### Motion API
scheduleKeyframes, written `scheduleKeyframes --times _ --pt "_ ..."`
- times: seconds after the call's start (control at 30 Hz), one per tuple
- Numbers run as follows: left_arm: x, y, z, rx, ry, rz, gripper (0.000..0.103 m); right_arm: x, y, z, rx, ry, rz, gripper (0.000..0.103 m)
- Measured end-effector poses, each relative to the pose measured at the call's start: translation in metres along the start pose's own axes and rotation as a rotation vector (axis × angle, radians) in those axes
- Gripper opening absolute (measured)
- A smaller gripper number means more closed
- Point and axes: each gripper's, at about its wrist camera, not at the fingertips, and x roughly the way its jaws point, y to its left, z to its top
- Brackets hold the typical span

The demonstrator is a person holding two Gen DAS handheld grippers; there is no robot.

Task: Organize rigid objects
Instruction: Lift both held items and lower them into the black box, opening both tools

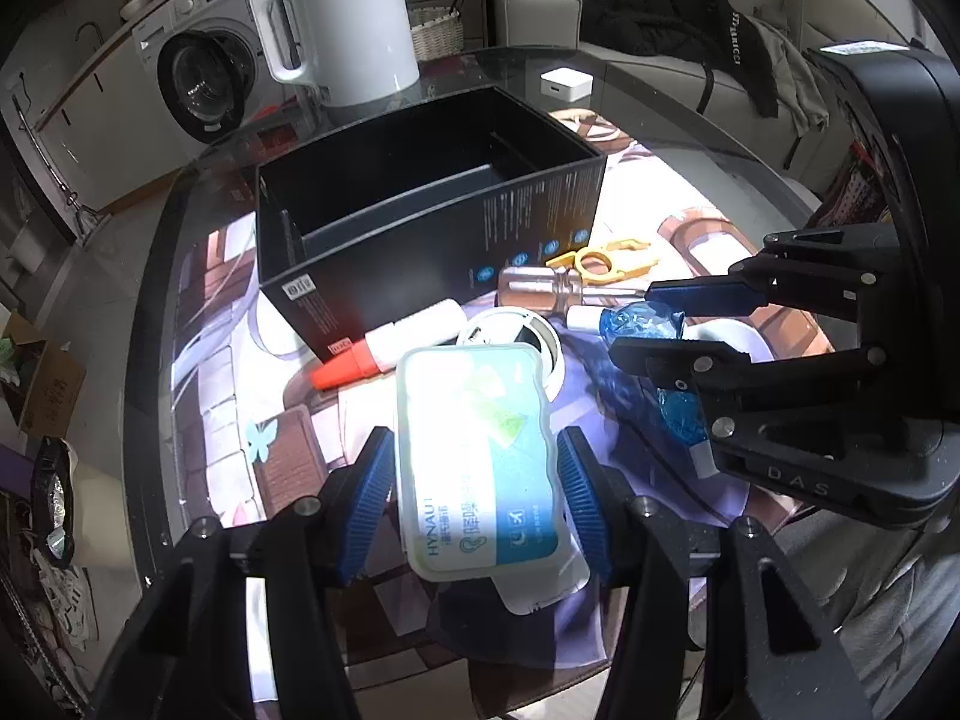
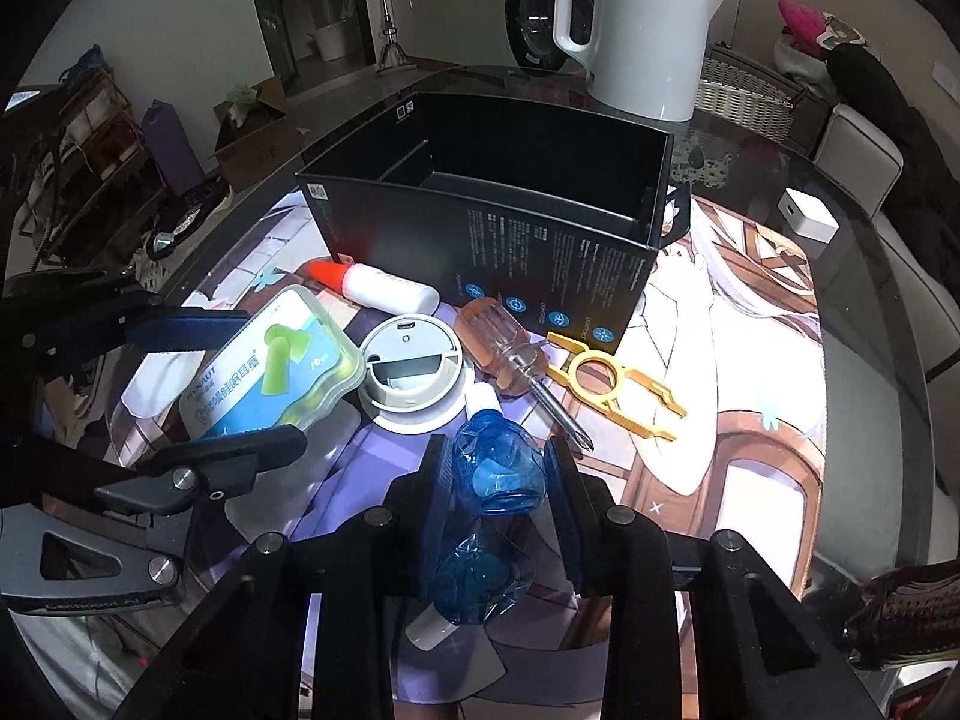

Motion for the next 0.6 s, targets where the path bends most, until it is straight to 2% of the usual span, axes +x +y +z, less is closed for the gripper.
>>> scheduleKeyframes --times 0.2,0.37,0.6 --pt "-0.017 -0.001 0.006 0.016 -0.081 0.017 0.054 -0.017 0.004 0.005 -0.015 -0.089 -0.017 0.032" --pt "-0.032 0.002 0.013 0.020 -0.168 0.049 0.054 -0.038 0.008 0.010 -0.022 -0.204 -0.030 0.032" --pt "-0.046 0.009 0.023 0.007 -0.264 0.064 0.054 -0.056 0.007 0.016 -0.021 -0.294 -0.058 0.032"
